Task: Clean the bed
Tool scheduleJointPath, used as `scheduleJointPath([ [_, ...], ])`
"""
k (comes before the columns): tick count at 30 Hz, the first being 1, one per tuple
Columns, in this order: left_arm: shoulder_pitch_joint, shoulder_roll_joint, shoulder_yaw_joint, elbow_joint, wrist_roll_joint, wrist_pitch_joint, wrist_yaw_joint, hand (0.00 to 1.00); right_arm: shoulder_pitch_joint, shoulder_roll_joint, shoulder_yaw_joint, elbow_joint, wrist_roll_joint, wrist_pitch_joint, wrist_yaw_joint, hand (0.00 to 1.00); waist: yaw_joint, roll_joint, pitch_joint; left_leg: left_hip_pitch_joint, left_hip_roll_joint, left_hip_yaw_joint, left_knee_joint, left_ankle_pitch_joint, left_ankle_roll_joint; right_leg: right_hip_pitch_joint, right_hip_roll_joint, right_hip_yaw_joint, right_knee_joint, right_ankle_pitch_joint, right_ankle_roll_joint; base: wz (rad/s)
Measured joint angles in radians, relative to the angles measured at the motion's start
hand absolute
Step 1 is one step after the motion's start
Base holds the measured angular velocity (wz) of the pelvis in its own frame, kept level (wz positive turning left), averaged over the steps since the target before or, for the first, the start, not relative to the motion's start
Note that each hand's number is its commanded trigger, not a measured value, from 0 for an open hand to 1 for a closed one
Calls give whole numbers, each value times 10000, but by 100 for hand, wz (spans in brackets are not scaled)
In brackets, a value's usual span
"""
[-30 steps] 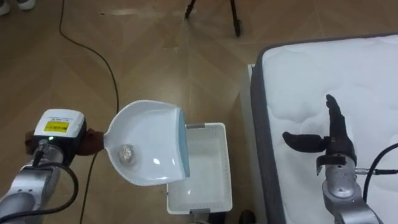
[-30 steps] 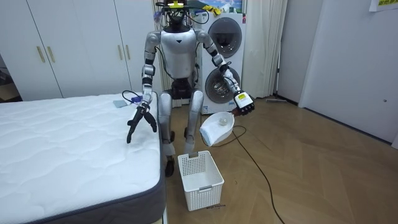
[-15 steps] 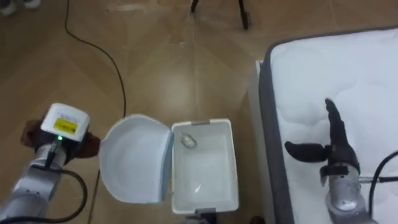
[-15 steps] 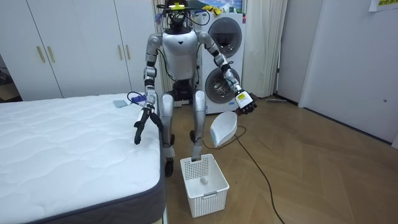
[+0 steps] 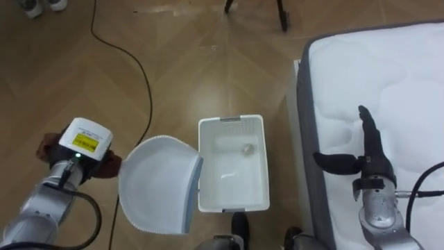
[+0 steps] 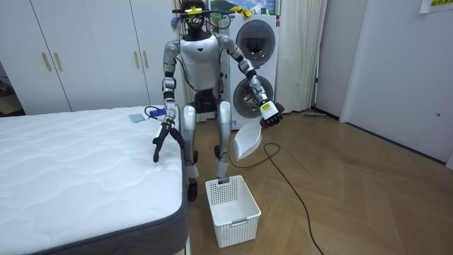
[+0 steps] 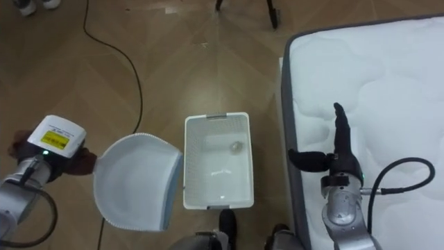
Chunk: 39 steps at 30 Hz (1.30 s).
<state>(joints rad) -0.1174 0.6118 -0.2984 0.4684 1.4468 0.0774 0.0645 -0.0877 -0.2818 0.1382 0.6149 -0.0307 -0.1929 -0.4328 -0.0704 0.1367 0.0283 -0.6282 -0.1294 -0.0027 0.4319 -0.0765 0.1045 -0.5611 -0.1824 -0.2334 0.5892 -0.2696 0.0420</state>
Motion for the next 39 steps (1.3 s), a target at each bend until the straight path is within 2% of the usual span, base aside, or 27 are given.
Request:
scheduleJointPath([
  [3,-2,1,-7,2,-55,-39,41,100,20,-34,166,-1,131,-1,-70,0,-92,-41,-21,13,0,28,-44,38,60,-1,10,59,-29,56,17,-4],
  [9,-8,34,-20,8,-838,-148,257,100,7,-193,587,-4,631,-1,-132,0,-23,-74,-32,192,-8,157,-194,65,100,76,-12,182,-41,94,6,-2],
  [13,-11,32,-17,19,-1949,-489,524,100,42,-214,656,-14,824,-14,-98,0,85,-162,-7,543,0,295,-269,63,109,306,23,398,-66,80,-14,-8],
  [16,-29,29,26,-74,-2087,-820,746,100,106,-215,624,-28,975,-30,-51,0,107,-209,-5,799,66,301,-347,28,113,630,124,440,-292,86,-23,-6],
  [19,-19,28,126,-454,-2319,-1047,804,100,238,-209,516,-31,1014,-63,61,0,199,-340,1,1233,208,359,-405,-99,83,1090,231,500,-644,153,-47,-16],
  [21,74,-68,359,-770,-2385,-1146,829,100,346,-209,409,-107,1016,-82,225,0,304,-457,7,1514,327,530,-417,-221,56,1335,363,687,-822,209,-60,-36],
  [23,458,-177,705,-1350,-2677,-1290,851,100,732,-274,258,-487,1058,-125,372,0,527,-517,-18,2005,592,875,-410,-486,18,1801,678,1127,-1297,435,-81,-65],
  [25,733,-227,1032,-1782,-3163,-1355,874,100,772,-276,250,-504,1060,-155,449,0,544,-547,-25,2325,787,1098,-447,-635,-25,2139,946,1513,-1702,631,-89,-74],
  [26,1045,-368,1300,-2132,-3588,-1364,1026,100,813,-283,248,-545,1084,-155,468,0,636,-616,-68,2593,898,1415,-603,-691,-36,2268,1023,1760,-1897,755,-115,-102],
  [27,1317,-669,1569,-2408,-3985,-1465,1233,100,972,-339,177,-763,1083,-155,468,0,718,-648,-98,2838,972,1665,-682,-783,-42,2364,1113,1987,-1978,829,-115,-92],
  [28,1389,-845,1673,-2483,-4170,-1527,1304,100,1066,-362,122,-892,1083,-155,463,0,750,-664,-105,2954,966,1689,-722,-809,-50,2408,1132,2076,-1974,833,-109,-81],
  [29,1520,-1176,1827,-2575,-4522,-1624,1458,100,1161,-359,44,-1022,1083,-154,460,0,761,-710,-134,3159,961,1753,-786,-867,-70,2452,1147,2159,-1944,842,-115,-57],
  [30,1553,-1314,1859,-2579,-4741,-1668,1510,100,1182,-356,24,-1050,1079,-150,460,0,767,-746,-150,3264,972,1855,-845,-891,-79,2458,1156,2306,-1924,842,-115,-70],
  [31,1584,-1577,1864,-2565,-5177,-1706,1513,100,1186,-357,-11,-1128,1088,-120,463,0,780,-795,-177,3470,976,1996,-976,-906,-99,2497,1197,2454,-1929,862,-119,-67],
  [33,1594,-1962,1801,-2511,-5848,-1699,1496,100,1187,-348,-19,-1217,1063,-107,485,0,723,-841,-176,3818,980,2175,-1166,-912,-103,2663,1304,2739,-1981,895,-122,-59],
  [35,1771,-2472,1774,-2510,-6542,-1717,1493,100,1331,-196,-46,-1256,1037,-15,628,0,665,-1005,-244,4410,1012,2525,-1505,-957,-174,2912,1471,3278,-2105,953,-129,-74],
  [36,1846,-2543,1774,-2507,-6714,-1717,1487,100,1392,-160,-51,-1330,1034,18,691,0,657,-1034,-243,4559,1015,2574,-1569,-979,-202,2968,1490,3317,-2114,967,-136,-85],
  [38,2065,-2904,1788,-2506,-7307,-1669,1422,100,1585,-128,-58,-1580,1003,98,839,0,532,-1108,-212,4985,1170,3237,-1606,-1173,-211,3036,1545,3249,-2048,1042,-191,-90],
  [39,2092,-2978,1766,-2505,-7417,-1671,1422,100,1571,-116,-57,-1582,997,142,872,0,513,-1149,-199,5078,1196,3430,-1609,-1227,-217,3004,1564,3243,-2001,1058,-213,-99],
])
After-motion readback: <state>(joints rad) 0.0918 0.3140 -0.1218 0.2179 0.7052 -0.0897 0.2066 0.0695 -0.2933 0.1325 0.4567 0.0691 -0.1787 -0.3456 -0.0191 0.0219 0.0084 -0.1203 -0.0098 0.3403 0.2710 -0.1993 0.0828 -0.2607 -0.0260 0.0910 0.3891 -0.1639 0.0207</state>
